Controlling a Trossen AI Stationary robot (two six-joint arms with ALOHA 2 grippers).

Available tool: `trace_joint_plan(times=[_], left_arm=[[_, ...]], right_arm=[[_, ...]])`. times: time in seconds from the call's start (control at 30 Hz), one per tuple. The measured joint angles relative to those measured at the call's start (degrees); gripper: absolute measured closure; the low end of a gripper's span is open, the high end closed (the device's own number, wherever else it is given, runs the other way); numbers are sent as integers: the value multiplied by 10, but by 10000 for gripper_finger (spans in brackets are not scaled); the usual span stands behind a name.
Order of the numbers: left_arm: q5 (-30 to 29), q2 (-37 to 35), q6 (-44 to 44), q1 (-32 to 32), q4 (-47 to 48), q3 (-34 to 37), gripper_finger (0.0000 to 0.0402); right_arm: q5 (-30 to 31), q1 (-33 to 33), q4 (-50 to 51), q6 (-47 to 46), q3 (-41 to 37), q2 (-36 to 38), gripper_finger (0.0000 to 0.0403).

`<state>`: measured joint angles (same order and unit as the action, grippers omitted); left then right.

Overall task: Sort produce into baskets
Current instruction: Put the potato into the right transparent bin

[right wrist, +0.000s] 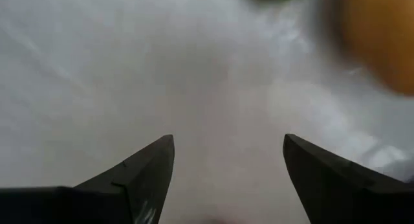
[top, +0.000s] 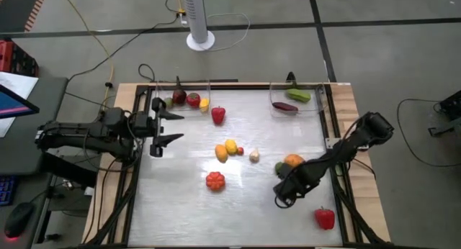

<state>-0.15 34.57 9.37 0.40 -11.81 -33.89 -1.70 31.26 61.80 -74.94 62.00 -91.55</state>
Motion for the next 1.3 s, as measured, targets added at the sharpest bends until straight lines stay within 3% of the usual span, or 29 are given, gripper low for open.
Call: trace_joint_plan(times=[0.17, 0.23, 0.5, 0.77, 1.1, 1.3], left_arm=[[-41, 14, 34, 0, -5, 0, 157], [-56, 22, 37, 0, -11, 0, 157], [-67, 38, 34, 0, 7, 0, 157], [-67, 32, 1, 1, 31, 0, 157], [-67, 28, -16, 1, 60, 0, 157], [-67, 8, -16, 0, 72, 0, 157]], right_arm=[[109, -26, 103, 76, 45, 30, 88], [123, -42, 106, 134, 40, 42, 88], [124, -116, 120, 268, 12, 40, 67], [126, -121, 110, 291, 6, 36, 66], [104, -131, 27, 288, -98, 32, 56], [107, -150, 24, 294, -123, 31, 83]])
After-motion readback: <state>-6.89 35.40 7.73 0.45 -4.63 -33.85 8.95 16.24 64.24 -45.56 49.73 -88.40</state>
